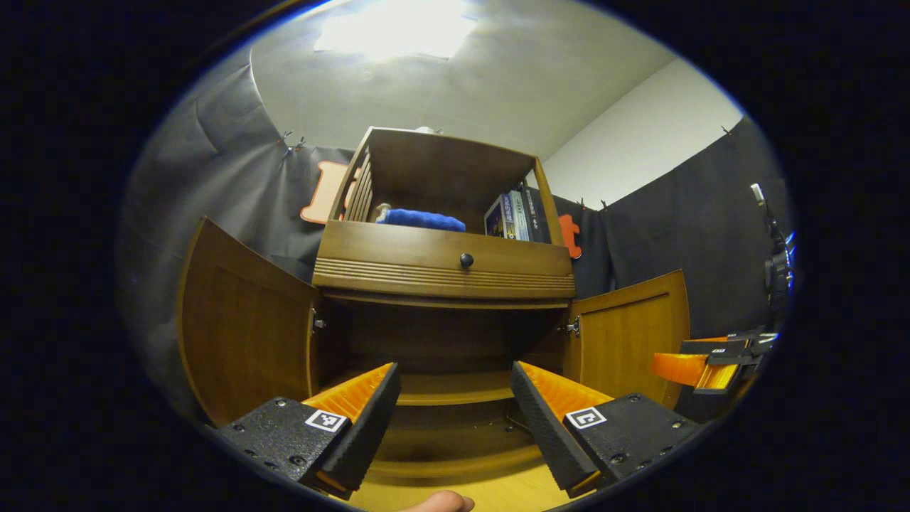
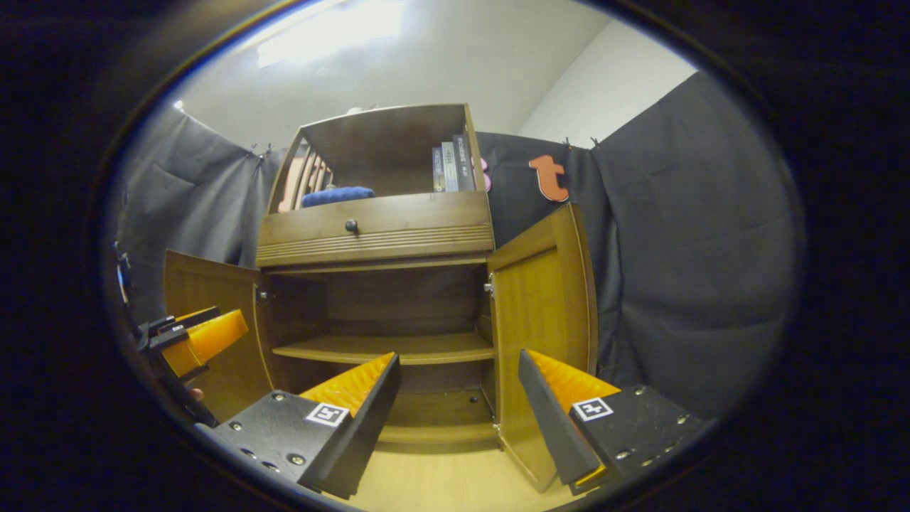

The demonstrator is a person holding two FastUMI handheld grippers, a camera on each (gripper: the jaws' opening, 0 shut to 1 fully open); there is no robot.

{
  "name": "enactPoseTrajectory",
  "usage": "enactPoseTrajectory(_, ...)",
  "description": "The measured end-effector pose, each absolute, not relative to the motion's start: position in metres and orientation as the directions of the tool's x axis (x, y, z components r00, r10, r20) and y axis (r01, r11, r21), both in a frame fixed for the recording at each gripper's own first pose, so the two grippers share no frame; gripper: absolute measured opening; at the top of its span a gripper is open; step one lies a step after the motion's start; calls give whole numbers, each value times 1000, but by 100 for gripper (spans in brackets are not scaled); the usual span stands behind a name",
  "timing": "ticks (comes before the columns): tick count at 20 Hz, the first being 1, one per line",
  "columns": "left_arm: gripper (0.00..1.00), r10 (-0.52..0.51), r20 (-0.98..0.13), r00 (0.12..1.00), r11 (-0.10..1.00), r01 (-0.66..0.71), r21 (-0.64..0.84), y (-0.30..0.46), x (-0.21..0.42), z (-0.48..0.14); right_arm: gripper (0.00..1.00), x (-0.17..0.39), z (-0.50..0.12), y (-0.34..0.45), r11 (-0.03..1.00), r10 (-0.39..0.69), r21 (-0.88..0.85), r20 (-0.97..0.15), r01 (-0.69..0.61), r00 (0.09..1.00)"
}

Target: Open the right door of the double-door shoe cabinet with the right hand, and open the left door with the left hand.

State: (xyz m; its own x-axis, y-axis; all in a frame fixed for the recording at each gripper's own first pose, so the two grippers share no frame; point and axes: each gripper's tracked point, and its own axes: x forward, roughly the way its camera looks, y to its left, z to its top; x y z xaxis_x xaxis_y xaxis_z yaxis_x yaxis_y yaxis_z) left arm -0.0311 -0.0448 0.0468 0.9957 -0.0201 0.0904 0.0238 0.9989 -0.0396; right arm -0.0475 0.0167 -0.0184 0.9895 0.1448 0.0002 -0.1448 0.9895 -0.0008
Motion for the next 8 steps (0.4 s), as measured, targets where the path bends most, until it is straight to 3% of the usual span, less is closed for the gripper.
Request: enactPoseTrajectory(8,95,40,23,999,998,-39,-46,-31,20,-1,98,4,-36,48,984,178,-2,10,-178,984)
